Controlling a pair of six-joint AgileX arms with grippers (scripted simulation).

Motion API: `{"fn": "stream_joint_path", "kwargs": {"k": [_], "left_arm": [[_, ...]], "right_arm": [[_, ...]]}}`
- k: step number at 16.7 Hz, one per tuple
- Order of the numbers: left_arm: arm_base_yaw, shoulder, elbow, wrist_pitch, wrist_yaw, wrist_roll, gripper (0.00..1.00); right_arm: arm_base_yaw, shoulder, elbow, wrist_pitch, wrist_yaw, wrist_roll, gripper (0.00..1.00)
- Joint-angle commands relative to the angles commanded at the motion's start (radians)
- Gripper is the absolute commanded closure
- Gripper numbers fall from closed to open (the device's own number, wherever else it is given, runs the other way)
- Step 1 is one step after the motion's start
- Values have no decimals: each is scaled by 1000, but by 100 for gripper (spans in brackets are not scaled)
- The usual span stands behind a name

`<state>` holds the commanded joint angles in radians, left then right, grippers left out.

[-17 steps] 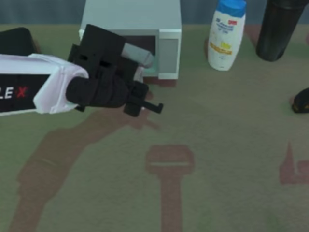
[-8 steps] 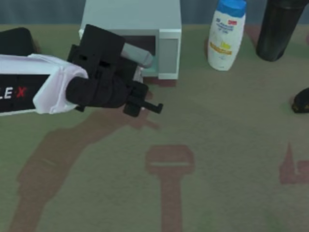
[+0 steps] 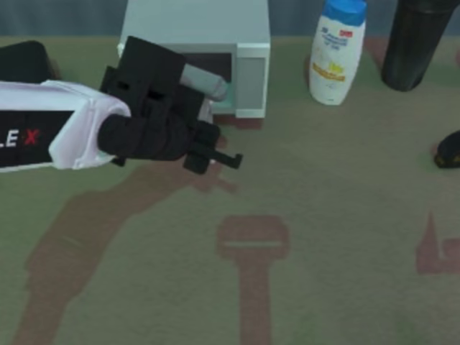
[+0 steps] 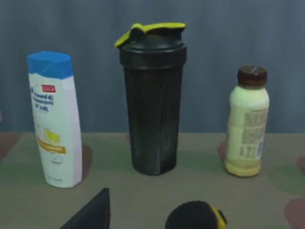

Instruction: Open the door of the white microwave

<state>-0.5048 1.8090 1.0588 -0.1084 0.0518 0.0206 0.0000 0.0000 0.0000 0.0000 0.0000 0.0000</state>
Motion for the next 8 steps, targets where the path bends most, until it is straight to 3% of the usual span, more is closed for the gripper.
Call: {"fn": "stream_joint_path", "kwargs": {"k": [8], "left_arm": [[10, -13, -15, -1, 33, 31, 100]], "right_arm": [[0, 0, 0, 0, 0, 0, 0]]}}
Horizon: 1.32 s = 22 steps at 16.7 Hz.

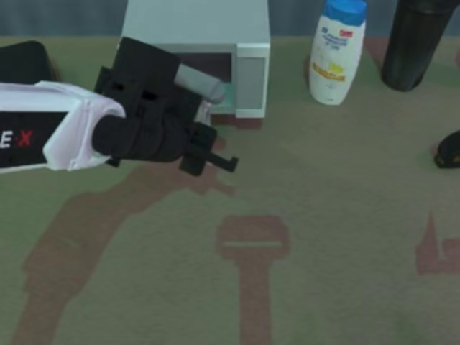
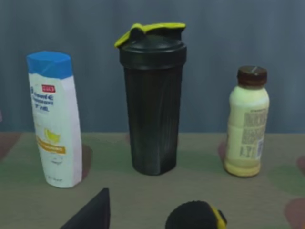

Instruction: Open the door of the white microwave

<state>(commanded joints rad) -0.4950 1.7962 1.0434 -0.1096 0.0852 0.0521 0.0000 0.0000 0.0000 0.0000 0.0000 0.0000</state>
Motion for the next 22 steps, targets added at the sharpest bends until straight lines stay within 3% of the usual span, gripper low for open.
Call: {"fn": "stream_joint_path", "kwargs": {"k": [5, 22], "left_arm": [[24, -18, -22, 0, 36, 50, 100], [24, -18, -22, 0, 36, 50, 100]], "right_arm": [[0, 0, 0, 0, 0, 0, 0], [0, 0, 0, 0, 0, 0, 0]]}}
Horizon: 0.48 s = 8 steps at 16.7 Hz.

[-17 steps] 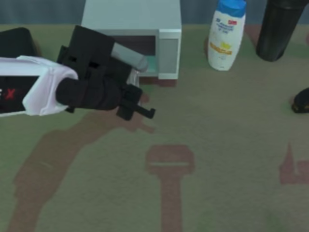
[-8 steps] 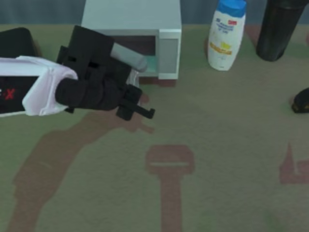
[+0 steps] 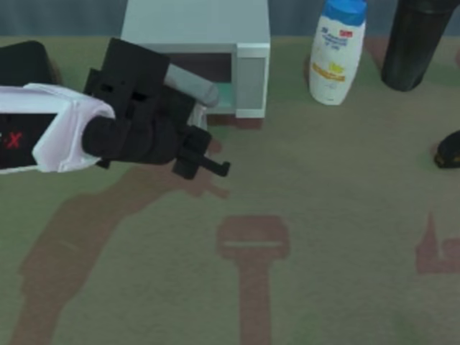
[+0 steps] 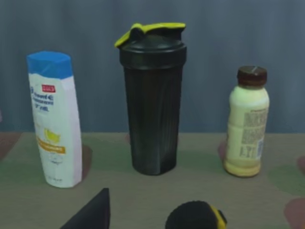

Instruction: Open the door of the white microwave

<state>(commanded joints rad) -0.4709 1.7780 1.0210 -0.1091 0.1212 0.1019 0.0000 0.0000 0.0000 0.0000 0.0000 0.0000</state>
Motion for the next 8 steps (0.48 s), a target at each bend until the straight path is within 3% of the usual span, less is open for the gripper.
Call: {"fn": "stream_joint_path", "kwargs": {"k": [8], "left_arm": [[-7, 1, 2, -1, 8, -5, 100]], "right_arm": [[0, 0, 0, 0, 0, 0, 0]]}}
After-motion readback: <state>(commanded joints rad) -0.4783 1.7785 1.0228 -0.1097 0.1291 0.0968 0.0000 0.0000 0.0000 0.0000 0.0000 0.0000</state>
